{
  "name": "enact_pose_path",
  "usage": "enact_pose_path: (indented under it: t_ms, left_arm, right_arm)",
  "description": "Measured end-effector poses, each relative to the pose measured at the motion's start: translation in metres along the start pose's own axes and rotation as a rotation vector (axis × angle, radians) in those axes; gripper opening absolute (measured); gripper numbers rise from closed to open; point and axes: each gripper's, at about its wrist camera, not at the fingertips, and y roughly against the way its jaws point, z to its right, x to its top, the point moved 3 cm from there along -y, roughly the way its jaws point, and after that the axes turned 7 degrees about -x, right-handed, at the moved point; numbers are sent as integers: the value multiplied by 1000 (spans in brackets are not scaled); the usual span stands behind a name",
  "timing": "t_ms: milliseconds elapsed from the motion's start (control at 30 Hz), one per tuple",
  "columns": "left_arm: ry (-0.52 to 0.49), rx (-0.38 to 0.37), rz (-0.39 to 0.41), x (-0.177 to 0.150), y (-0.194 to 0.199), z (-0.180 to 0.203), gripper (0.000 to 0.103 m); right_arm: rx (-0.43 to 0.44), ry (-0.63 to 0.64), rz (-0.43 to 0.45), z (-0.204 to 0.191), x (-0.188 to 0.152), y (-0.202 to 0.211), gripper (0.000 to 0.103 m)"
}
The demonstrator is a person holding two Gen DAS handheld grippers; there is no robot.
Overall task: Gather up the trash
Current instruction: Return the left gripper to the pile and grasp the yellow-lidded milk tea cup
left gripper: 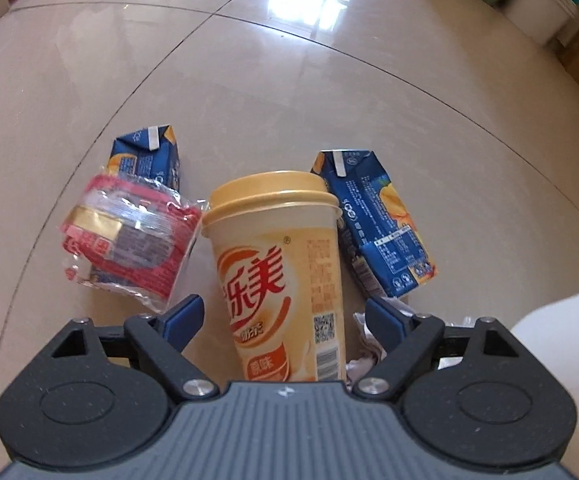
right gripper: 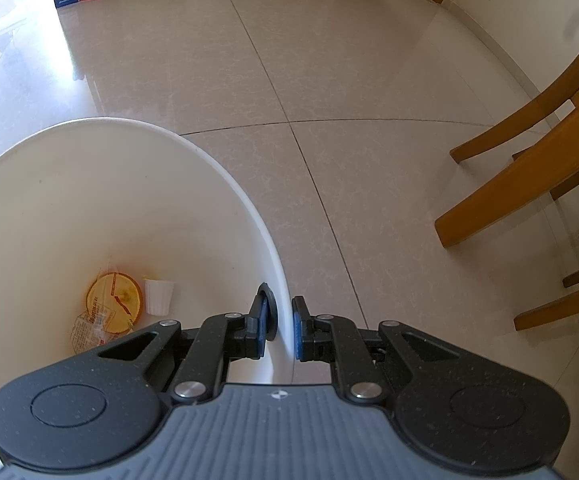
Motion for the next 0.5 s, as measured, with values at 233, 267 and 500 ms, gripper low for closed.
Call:
enact_pose_path:
  t_ms: [233, 267, 500]
  left_arm:
    - [48, 7, 5, -4, -14, -5, 83]
    - [59, -1, 12, -4, -14, -6, 83]
    - [84, -3, 37, 5, -18, -7, 81]
  right_arm:
    - [5, -5, 0, 3, 1, -1, 15]
    - [7, -9, -2, 3, 1, -1, 16]
    - [2, -1, 2, 3, 1, -1, 16]
